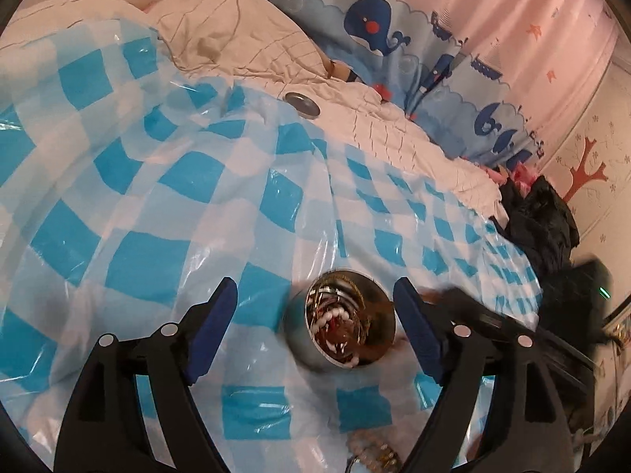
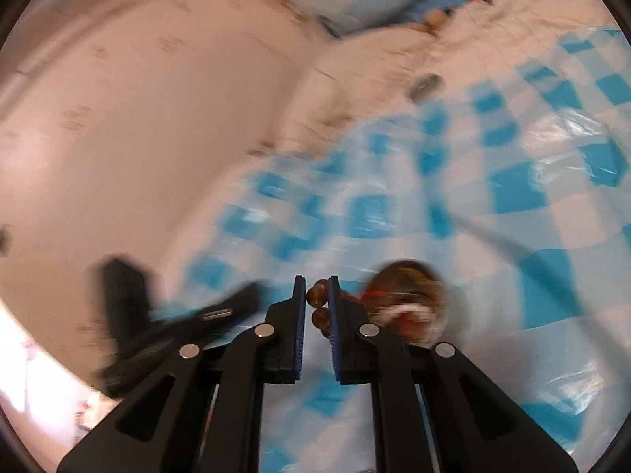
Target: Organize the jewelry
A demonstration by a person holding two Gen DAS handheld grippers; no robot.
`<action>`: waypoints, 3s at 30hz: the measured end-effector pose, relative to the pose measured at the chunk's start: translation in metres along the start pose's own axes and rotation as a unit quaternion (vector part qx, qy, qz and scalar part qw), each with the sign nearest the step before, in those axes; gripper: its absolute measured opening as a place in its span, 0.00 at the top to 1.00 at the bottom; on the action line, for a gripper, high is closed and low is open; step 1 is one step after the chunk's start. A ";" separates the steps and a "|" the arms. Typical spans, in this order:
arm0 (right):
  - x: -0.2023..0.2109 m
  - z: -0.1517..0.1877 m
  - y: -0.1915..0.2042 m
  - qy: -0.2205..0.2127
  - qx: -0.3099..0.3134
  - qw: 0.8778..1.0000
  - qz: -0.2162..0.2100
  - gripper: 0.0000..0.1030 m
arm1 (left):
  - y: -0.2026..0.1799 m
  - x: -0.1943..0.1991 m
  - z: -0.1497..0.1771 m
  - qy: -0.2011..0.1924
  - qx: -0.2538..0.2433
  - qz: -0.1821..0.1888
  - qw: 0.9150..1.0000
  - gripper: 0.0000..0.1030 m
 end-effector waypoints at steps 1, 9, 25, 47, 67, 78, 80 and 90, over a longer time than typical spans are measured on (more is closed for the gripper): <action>-0.005 0.001 -0.014 0.007 0.009 0.999 0.042 0.79 | 0.000 0.001 0.001 0.002 -0.003 0.000 1.000 0.24; 0.045 0.036 -0.051 0.018 0.069 0.986 0.154 0.53 | -0.006 0.019 0.030 0.024 -0.050 -0.009 0.998 0.21; 0.091 0.111 -0.087 -0.043 0.137 0.946 0.290 0.29 | -0.023 0.057 0.079 0.022 -0.135 -0.043 0.990 0.16; 0.102 0.110 -0.090 -0.072 0.124 0.932 0.332 0.13 | -0.014 0.085 0.084 -0.006 -0.174 -0.091 0.981 0.10; 0.101 0.112 -0.087 -0.062 0.118 0.938 0.321 0.10 | -0.022 0.072 0.089 0.004 -0.209 -0.099 0.973 0.09; 0.070 0.157 -0.023 0.011 0.251 0.936 0.247 0.10 | -0.011 0.072 0.090 0.014 -0.186 -0.087 0.979 0.09; 0.067 0.161 -0.021 0.020 0.248 0.940 0.235 0.10 | -0.010 0.071 0.092 0.016 -0.192 -0.092 0.977 0.09; 0.040 0.142 -0.011 0.055 0.274 0.935 0.219 0.35 | -0.013 0.069 0.090 0.013 -0.177 -0.078 0.981 0.09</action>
Point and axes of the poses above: each gripper's, at about its wrist camera, not at the fingertips, and x roughly against the way its jaws point, y to its left, z to its underside, the point moved 10 cm from there along -x, roughly the way its jaws point, and after that the axes turned 8 degrees about -y, right-handed, at the moved point
